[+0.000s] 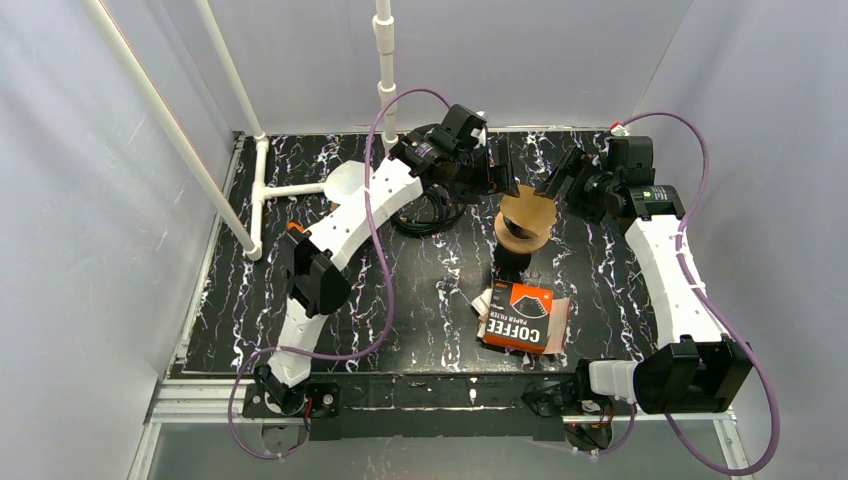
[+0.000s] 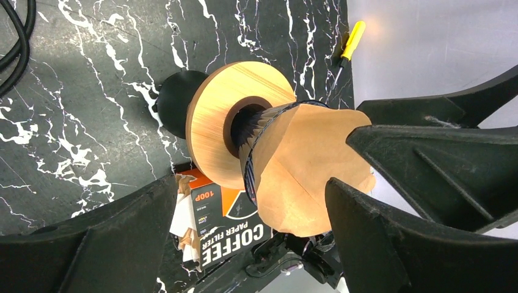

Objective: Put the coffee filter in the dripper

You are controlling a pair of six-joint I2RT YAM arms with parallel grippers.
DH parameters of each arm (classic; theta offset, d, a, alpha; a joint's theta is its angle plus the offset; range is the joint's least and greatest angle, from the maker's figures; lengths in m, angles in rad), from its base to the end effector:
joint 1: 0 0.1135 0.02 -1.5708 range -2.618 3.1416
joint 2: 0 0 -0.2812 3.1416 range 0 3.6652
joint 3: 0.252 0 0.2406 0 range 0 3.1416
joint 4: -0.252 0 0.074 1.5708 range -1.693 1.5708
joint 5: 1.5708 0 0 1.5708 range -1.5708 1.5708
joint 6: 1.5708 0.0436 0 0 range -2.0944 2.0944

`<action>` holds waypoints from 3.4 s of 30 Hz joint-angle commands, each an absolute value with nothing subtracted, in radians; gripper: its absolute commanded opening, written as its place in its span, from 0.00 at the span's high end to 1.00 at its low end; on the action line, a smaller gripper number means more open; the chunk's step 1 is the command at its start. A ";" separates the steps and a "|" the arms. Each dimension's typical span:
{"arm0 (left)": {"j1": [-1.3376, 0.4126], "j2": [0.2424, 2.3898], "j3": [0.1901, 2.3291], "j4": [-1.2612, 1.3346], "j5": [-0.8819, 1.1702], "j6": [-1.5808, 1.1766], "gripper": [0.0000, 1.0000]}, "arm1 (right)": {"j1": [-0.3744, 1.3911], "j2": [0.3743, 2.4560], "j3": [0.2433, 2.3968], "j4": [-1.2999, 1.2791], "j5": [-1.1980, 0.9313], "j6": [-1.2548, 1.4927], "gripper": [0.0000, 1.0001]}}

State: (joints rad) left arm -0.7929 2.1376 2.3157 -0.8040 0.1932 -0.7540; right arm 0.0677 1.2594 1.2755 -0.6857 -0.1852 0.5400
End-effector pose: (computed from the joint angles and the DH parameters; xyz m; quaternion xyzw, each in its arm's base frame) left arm 0.3339 -0.3509 0.3826 0.0611 0.8853 -0.3779 0.2641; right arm 0.2563 0.0254 0.3724 0.1706 0.8809 0.2092 0.3889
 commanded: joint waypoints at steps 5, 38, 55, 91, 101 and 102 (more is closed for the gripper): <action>-0.774 2.001 2.274 -0.760 0.171 -0.738 0.02 | 0.057 1.252 1.340 -0.660 -0.178 0.490 0.03; -0.394 1.740 2.095 -0.664 0.109 -0.550 0.02 | 0.051 1.193 1.349 -0.485 -0.046 0.474 0.02; -0.232 1.449 1.841 -0.686 -0.095 -0.229 0.02 | 0.051 1.160 1.305 -0.424 0.021 0.479 0.02; -0.230 0.657 0.559 -0.217 -0.262 -0.088 0.02 | 0.051 0.697 0.573 -0.246 0.467 0.136 0.02; -0.229 0.788 0.408 0.050 -0.271 0.038 0.02 | 0.051 0.653 0.280 0.102 0.454 0.077 0.02; -0.229 0.805 0.399 0.074 -0.272 0.040 0.02 | 0.051 0.665 0.263 0.160 0.424 0.045 0.02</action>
State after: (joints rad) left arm -0.2310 0.7704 0.4366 -0.0879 -0.2600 -0.0174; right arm 0.0525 0.6445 0.3012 -0.1108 0.4885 0.1230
